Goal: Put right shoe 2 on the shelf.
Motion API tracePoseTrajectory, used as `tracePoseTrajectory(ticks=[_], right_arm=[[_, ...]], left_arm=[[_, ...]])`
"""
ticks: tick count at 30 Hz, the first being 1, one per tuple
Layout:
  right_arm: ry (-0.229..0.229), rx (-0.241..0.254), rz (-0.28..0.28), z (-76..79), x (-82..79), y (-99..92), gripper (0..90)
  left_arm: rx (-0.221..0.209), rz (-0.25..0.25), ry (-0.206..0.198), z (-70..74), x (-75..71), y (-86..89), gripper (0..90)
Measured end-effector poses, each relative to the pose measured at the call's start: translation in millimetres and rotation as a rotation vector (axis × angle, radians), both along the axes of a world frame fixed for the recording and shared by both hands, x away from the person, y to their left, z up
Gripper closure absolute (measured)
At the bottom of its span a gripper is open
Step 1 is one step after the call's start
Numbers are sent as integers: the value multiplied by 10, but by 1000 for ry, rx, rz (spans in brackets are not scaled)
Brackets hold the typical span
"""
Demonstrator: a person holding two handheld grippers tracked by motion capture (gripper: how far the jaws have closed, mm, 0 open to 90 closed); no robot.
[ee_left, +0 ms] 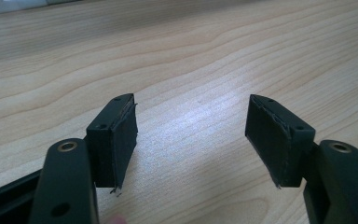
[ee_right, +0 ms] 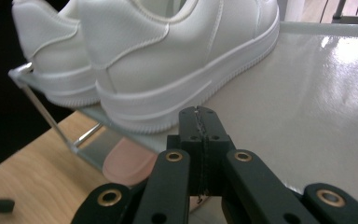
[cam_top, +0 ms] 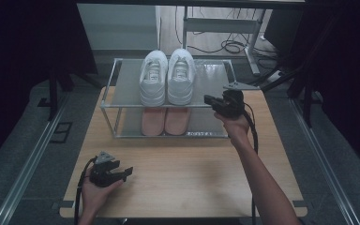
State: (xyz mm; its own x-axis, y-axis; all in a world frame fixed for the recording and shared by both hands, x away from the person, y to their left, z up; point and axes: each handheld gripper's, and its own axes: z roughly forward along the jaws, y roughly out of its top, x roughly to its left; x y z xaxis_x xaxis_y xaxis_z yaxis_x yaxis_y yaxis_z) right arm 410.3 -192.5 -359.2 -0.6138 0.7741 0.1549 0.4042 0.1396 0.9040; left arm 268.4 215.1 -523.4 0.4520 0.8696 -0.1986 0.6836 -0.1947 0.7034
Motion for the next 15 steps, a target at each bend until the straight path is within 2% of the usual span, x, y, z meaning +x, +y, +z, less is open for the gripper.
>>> tracePoseTrajectory(ticks=[9, 13, 14, 15], right_arm=[[-20, 12, 17, -145, -267, -273, 886], [-19, 4, 13, -260, -409, -405, 871], [-17, -21, 17, -336, -488, -459, 859], [-17, -21, 17, -336, -488, -459, 859]], left_arm=[[-2, -18, -5, 1, 1, 7, 344], [-3, -21, -8, 4, -5, 0, 344], [-4, -16, -6, 7, -10, -2, 345], [-7, -14, -7, 10, -13, -1, 345]])
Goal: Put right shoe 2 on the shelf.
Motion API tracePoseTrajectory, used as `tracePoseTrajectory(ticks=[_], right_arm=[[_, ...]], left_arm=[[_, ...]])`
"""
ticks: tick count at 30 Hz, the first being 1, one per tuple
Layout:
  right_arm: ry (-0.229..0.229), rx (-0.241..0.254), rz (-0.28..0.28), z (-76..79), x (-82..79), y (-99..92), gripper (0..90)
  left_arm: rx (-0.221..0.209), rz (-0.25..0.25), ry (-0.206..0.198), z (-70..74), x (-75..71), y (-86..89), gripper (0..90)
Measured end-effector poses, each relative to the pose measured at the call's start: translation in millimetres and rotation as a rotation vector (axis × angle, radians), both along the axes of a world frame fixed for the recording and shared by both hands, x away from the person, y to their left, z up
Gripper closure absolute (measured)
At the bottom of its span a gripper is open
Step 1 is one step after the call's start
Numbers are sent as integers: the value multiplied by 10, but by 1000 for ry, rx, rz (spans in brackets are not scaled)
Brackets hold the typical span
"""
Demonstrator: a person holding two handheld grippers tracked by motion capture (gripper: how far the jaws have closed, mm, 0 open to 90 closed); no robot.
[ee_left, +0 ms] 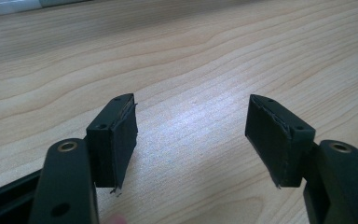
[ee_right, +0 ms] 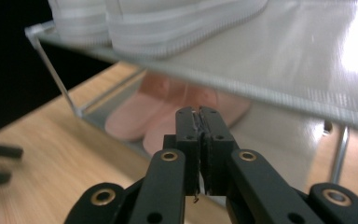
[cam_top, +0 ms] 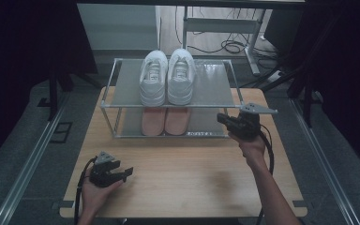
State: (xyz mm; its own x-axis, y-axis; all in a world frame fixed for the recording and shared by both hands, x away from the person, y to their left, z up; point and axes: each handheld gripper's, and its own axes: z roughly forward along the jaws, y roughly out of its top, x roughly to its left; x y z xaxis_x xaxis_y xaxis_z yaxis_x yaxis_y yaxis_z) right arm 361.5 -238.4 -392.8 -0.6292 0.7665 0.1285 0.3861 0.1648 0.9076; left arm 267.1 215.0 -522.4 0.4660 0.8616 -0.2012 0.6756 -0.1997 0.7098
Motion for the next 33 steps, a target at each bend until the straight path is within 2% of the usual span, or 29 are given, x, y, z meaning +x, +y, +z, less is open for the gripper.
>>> tracePoseTrajectory(ticks=[2, 5, 12, 15, 19, 25, 28, 33], right_arm=[[4, -28, 2, -86, -76, -55, 845], [14, -42, 11, -226, -181, -142, 801], [53, -69, 7, -517, -340, -290, 593], [61, -83, 2, -618, -401, -322, 541], [79, -85, -8, -792, -497, -362, 509], [99, -115, -21, -1044, -597, -391, 504], [108, -136, -12, -1103, -594, -372, 503], [104, -129, -7, -1123, -579, -353, 497]], left_arm=[[3, -3, -5, 5, 1, 3, 345], [7, -5, -6, 2, 1, -7, 345], [8, -4, 7, -11, 0, -36, 344], [9, -2, 5, -8, -1, -30, 344], [10, -7, 7, -13, -3, -47, 345], [10, -11, 9, -19, -3, -75, 344], [14, -15, 7, -20, -4, -83, 344], [15, -11, 6, -14, -2, -66, 344]])
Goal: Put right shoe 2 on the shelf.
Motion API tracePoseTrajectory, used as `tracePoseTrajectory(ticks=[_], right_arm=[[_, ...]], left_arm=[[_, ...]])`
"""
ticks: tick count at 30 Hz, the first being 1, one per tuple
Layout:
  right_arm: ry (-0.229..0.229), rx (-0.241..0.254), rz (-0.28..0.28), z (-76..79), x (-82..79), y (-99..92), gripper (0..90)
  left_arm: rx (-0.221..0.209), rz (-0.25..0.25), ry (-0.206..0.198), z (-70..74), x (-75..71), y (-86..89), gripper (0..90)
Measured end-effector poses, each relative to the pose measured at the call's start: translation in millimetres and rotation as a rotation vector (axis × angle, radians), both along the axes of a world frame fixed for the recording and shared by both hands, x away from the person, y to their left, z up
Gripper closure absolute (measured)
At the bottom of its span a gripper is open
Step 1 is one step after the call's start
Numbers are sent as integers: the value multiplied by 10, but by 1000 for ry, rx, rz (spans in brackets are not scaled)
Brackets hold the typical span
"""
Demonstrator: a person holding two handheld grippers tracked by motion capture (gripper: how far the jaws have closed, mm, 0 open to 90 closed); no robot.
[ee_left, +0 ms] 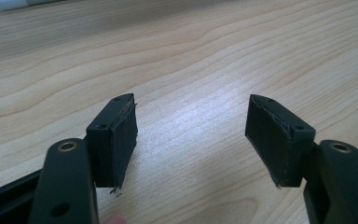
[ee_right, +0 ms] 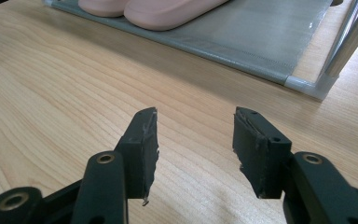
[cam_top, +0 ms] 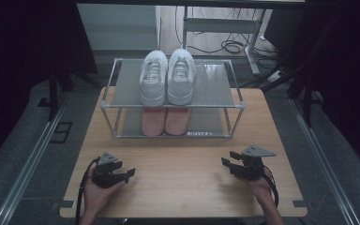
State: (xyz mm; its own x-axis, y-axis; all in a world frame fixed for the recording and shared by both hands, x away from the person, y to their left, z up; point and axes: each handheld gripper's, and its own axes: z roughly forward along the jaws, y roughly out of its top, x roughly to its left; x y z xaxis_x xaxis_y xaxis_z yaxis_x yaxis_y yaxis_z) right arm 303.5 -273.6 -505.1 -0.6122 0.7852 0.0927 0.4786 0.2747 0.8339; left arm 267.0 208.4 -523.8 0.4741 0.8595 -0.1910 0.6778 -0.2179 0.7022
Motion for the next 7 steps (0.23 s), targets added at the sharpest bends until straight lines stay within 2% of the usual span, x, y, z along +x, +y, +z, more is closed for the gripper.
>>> tracePoseTrajectory(ticks=[7], right_arm=[[-14, 21, -7, 17, 1, -45, 464]], left_arm=[[-5, 13, 4, -4, 12, -7, 344]])
